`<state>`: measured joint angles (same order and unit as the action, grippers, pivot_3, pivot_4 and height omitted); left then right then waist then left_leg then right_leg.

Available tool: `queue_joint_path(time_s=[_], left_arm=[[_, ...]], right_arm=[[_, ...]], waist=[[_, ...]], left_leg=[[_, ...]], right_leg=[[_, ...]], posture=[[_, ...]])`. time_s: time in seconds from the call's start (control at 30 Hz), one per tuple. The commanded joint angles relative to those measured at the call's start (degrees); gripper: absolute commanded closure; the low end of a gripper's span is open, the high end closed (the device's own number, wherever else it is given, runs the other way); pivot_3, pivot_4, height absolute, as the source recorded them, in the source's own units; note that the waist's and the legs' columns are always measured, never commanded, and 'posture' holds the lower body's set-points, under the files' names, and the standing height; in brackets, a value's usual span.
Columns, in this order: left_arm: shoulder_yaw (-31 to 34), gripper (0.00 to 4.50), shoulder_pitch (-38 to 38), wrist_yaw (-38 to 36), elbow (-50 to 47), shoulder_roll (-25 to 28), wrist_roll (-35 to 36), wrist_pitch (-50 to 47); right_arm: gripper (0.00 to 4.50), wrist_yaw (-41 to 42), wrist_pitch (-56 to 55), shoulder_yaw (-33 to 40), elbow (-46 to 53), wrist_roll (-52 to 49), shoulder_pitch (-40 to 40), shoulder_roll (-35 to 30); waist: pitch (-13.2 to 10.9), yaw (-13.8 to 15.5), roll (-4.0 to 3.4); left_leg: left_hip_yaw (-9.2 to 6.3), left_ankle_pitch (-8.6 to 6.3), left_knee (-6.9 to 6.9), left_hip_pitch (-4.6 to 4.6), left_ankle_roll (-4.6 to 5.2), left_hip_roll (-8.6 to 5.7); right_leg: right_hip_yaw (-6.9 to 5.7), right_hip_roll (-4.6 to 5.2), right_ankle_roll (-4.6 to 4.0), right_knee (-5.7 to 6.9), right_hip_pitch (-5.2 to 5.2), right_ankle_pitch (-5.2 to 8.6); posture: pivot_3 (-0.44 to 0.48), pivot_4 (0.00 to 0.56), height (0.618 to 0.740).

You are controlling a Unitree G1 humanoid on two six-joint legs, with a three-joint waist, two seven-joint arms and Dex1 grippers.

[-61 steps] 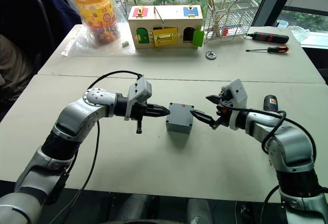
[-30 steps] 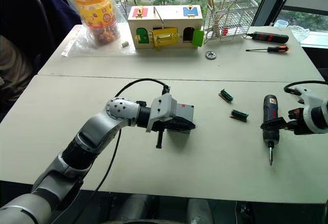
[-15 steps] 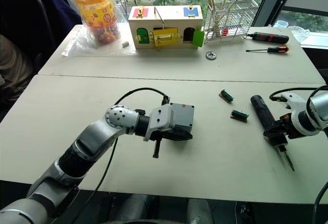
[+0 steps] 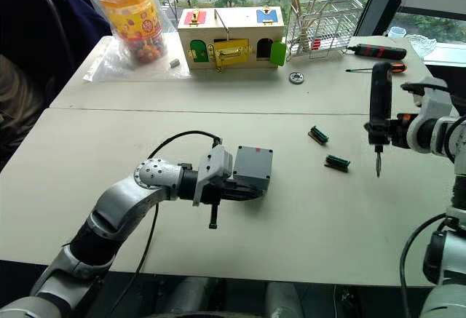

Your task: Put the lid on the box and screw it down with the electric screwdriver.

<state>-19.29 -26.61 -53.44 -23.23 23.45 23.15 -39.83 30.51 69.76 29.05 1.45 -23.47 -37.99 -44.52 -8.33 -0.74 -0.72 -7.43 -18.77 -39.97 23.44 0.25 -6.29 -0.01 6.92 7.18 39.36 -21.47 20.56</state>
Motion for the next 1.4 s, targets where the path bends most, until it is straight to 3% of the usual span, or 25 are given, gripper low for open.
queue_joint_path(time_s=[0.03,0.13,0.3,0.4,0.6,1.4], left_arm=[[4.7,4.5,0.8,2.0,-3.5,0.7,3.6,-2.5],[8.8,4.5,1.3,4.7,-3.6,1.4,5.4,-4.9],[11.5,4.5,1.9,8.7,-2.4,-0.2,6.5,-5.5],[10.9,4.5,2.3,9.5,-1.5,0.0,5.6,-4.5],[9.4,4.5,2.3,10.9,-0.1,-0.4,4.1,-2.2],[6.3,4.5,0.9,10.8,4.9,-2.0,1.3,2.7]], right_arm=[[2.74,-4.7,-5.8,9.9,16.0,-5.0,2.4,7.5],[2.74,-9.1,-10.1,12.7,29.8,-14.3,5.5,22.7],[2.74,-11.1,-17.2,4.7,36.2,-18.3,11.5,34.5],[2.74,-8.9,-22.3,-4.7,35.7,-14.3,16.4,34.7],[2.74,-7.3,-31.3,-11.2,31.3,-11.2,19.9,33.7],[2.74,-8.7,-35.1,-13.4,29.6,-13.8,23.2,29.2]], waist=[[0.0,0.4,0.01],[0.0,0.2,0.04],[0.0,-0.1,-0.01],[0.0,-0.5,0.0],[0.0,-0.5,-0.01],[0.0,-0.5,-0.01]], left_leg=[[-0.06,0.0,0.01,0.0,0.0,-0.04],[-0.43,0.0,-0.04,-0.02,-0.01,-0.23],[-0.41,0.02,-0.09,-0.04,-0.04,-0.27],[-0.49,0.02,-0.04,-0.12,-0.04,-0.34],[-0.48,0.02,-0.03,-0.15,-0.04,-0.36],[-0.49,0.02,0.0,-0.15,-0.04,-0.37]], right_leg=[[0.0,0.01,0.0,0.06,0.01,0.0],[0.01,0.0,-0.02,0.25,0.08,-0.01],[0.02,0.03,-0.02,0.31,0.03,-0.01],[0.02,0.06,-0.02,0.67,-0.07,-0.01],[0.01,0.07,-0.02,0.73,-0.08,-0.01],[0.02,0.08,-0.02,0.7,-0.09,-0.01]], posture=[[0.0,0.15,0.74],[0.0,0.15,0.74],[0.0,0.15,0.74],[0.0,0.15,0.74],[0.0,0.15,0.74],[0.0,0.15,0.74]])
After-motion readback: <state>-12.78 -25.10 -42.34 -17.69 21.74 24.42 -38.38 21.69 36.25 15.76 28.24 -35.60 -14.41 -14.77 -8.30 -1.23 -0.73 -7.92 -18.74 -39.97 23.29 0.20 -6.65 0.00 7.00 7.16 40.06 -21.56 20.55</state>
